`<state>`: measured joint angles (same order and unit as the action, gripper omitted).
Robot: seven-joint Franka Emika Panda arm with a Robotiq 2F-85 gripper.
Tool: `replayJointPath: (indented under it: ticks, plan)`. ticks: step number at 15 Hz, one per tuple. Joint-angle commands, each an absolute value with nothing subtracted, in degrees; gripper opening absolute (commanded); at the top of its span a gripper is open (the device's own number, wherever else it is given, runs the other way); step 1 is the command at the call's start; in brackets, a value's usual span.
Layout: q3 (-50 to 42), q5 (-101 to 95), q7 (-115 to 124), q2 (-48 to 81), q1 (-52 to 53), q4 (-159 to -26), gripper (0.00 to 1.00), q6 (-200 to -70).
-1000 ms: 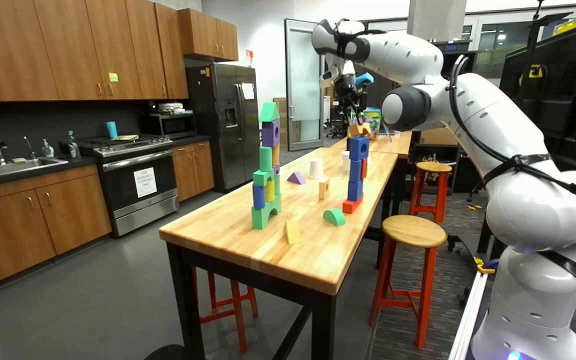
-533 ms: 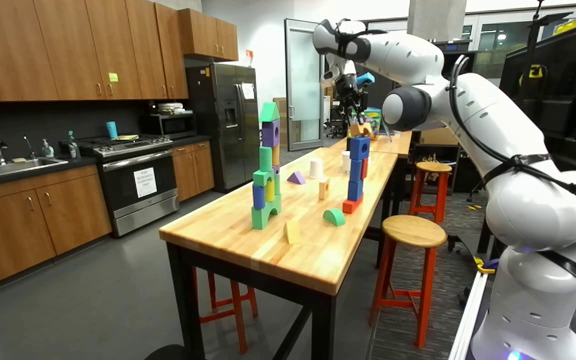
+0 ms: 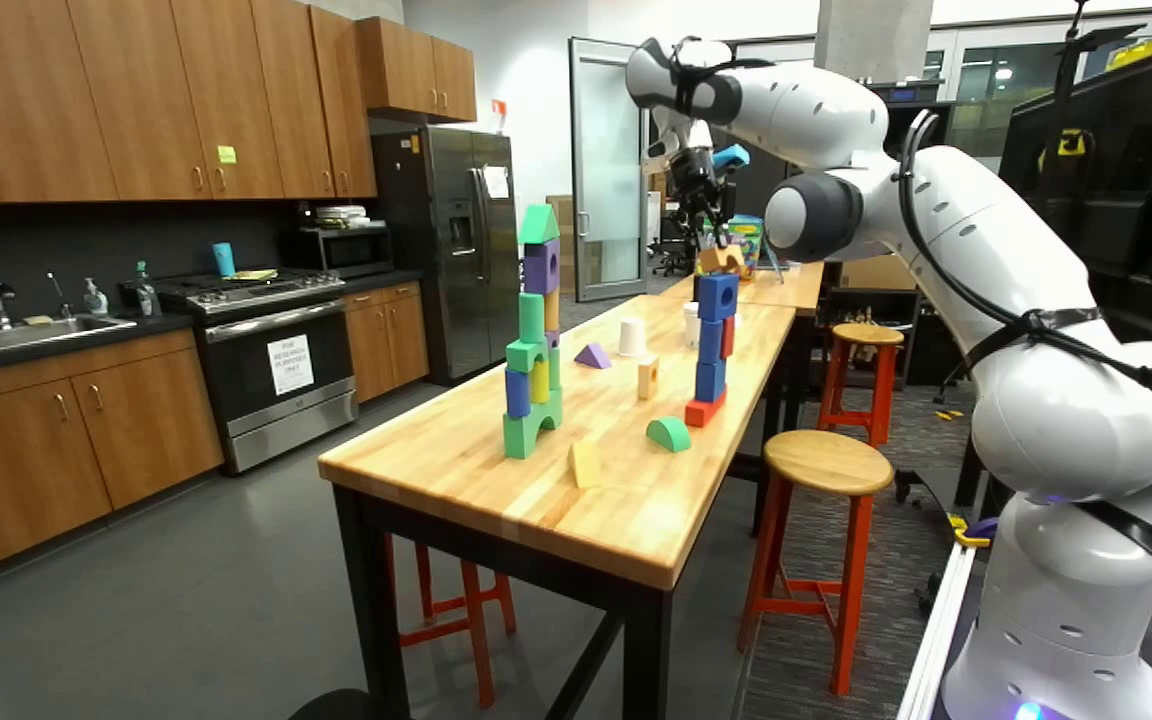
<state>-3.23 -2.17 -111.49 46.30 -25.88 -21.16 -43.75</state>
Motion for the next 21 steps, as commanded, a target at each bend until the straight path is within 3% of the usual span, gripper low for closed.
replayJointPath:
  ticks: [1,21]
  plan:
    - [-3.05,-2.3,-111.21,44.61,-25.56,-21.71,0.15,-44.38]
    - [-3.06,-2.1,-110.46,44.22,-25.42,-22.13,0.15,-45.43]
